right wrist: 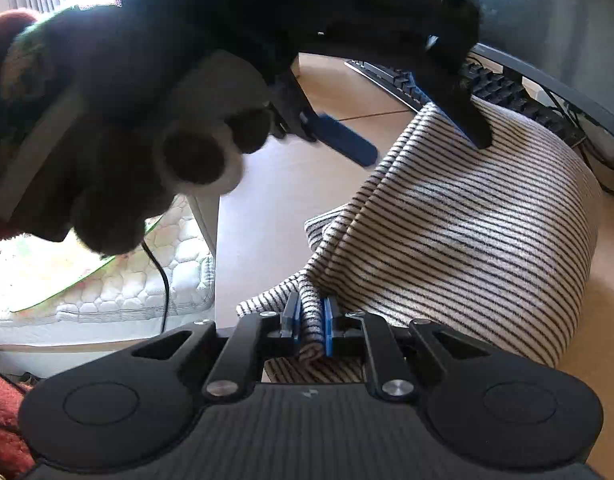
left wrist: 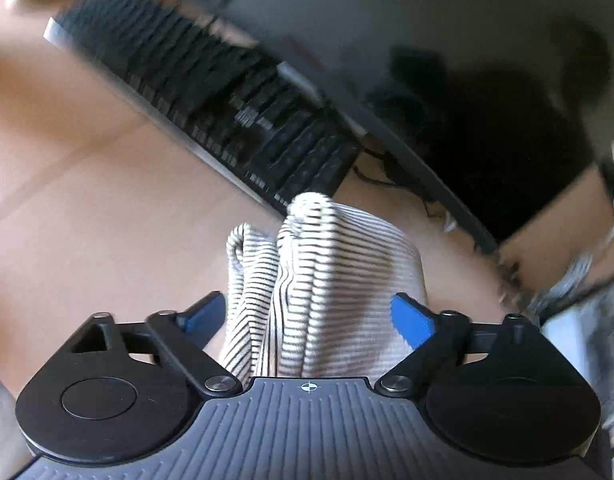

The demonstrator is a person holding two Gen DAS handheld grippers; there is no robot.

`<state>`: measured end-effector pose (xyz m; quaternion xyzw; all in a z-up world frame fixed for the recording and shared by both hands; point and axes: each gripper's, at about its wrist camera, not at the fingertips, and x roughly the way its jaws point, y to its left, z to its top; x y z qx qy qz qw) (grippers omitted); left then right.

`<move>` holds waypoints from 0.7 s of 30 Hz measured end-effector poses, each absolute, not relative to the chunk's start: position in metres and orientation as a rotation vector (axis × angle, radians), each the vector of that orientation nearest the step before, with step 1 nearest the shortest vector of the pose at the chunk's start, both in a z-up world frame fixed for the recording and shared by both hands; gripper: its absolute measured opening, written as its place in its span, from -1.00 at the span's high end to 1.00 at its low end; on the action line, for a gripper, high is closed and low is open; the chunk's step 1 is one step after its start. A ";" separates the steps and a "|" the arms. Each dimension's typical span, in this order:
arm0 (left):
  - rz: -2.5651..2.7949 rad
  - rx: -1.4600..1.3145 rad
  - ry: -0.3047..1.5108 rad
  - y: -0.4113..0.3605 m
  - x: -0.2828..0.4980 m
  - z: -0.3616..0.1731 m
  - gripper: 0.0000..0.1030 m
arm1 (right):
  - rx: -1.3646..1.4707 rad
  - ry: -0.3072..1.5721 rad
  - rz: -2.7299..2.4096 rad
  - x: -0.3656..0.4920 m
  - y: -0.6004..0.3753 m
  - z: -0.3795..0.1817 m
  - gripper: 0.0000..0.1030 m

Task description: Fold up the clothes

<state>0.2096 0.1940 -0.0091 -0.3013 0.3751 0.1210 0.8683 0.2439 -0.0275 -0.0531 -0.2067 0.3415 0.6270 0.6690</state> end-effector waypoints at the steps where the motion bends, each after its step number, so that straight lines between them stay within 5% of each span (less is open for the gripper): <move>1: 0.257 -0.573 0.808 0.189 0.212 -0.010 -0.75 | -0.464 0.769 1.416 0.245 -0.027 -0.053 0.79; 2: 0.264 -0.517 0.833 0.184 0.214 -0.012 -0.60 | -0.462 0.765 1.422 0.246 -0.024 -0.053 0.79; 12: 0.199 -0.684 0.842 0.198 0.205 -0.044 -0.59 | -0.307 0.652 1.341 0.277 -0.094 -0.003 -0.09; 21: 0.115 -0.859 0.839 0.171 0.225 -0.058 -0.52 | -0.027 0.873 1.024 0.371 -0.116 -0.038 -0.09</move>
